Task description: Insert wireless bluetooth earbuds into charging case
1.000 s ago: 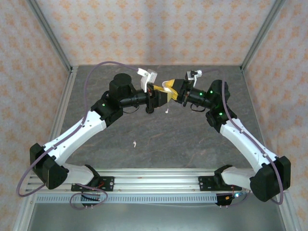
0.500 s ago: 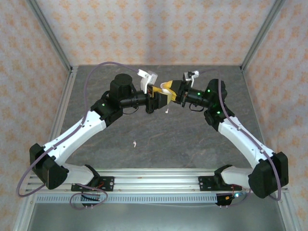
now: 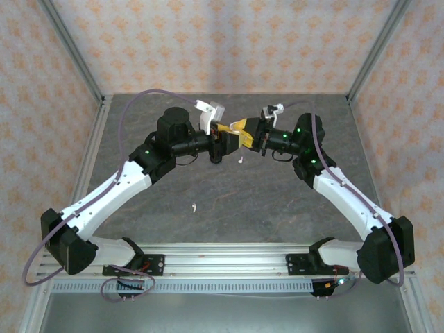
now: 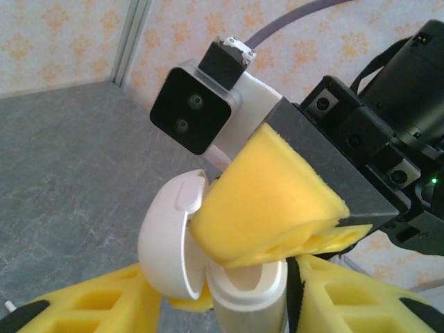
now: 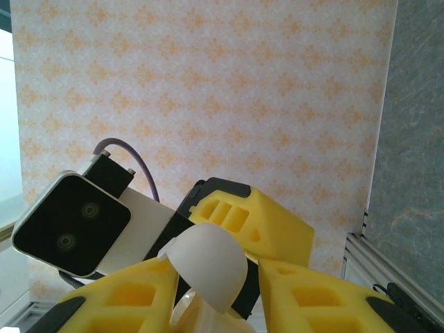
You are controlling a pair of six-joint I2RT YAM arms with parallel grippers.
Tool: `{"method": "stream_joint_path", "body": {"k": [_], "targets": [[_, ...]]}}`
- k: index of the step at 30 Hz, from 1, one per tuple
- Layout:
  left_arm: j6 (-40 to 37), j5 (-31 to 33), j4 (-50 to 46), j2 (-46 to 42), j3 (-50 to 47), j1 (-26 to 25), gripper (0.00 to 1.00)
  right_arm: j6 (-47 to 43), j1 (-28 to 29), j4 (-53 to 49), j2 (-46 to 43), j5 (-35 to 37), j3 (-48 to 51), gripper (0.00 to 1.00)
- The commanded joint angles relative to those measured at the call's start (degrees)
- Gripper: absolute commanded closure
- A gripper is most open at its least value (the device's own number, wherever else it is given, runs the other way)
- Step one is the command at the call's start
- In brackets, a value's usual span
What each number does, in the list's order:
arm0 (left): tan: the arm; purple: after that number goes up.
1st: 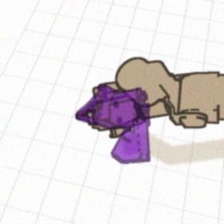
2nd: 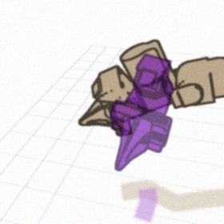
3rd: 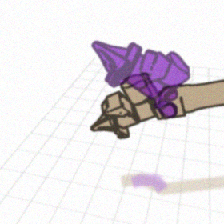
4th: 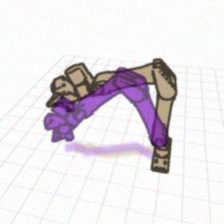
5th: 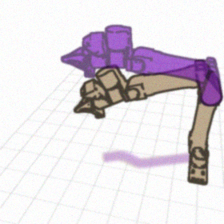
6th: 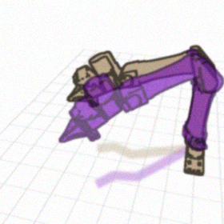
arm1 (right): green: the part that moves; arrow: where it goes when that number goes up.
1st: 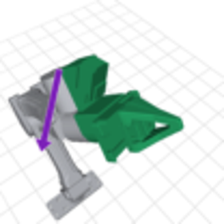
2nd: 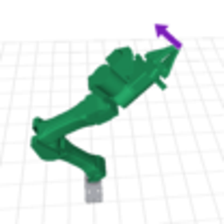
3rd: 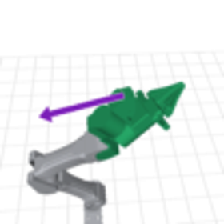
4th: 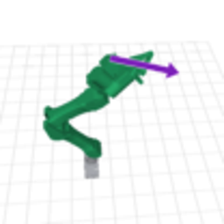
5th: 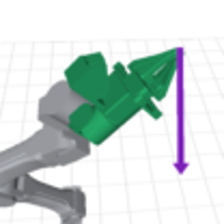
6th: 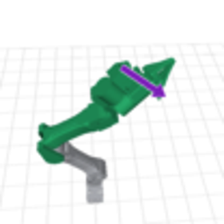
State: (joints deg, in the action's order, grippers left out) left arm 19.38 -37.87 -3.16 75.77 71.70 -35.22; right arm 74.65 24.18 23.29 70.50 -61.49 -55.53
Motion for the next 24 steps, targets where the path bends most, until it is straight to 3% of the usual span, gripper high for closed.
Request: {"method": "stream_joint_path", "body": {"k": [1, 11, 15, 18, 24], "targets": [[3.3, -3.3, 10.8, 0.3, 0.4, 0.0, 0.57, 1.3, 0.6, 1.7, 0.2, -2.2, 0.2, 0.9], [3.6, -4.8, 10.9, 2.3, 1.9, -0.1, 0.82, 1.7, 0.5, 2.3, 0.2, -3.3, 0.8, 0.88], [2.8, -4.9, 9.6, 2.3, 2.0, 0.0, 0.97, 0.0, 0.6, 0.2, 0.1, -3.2, 0.1, 0.68], [1.5, -3.8, 8.1, 1.5, 1.6, 0.0, 1.0, -4.3, 0.5, -5.4, -0.3, -3.0, -2.0, 0.54], [0.0, 0.3, 6.7, -2.0, -1.5, 0.4, 1.0, -12.1, -0.6, -15.5, -2.0, -1.1, -5.3, 0.45]]}}
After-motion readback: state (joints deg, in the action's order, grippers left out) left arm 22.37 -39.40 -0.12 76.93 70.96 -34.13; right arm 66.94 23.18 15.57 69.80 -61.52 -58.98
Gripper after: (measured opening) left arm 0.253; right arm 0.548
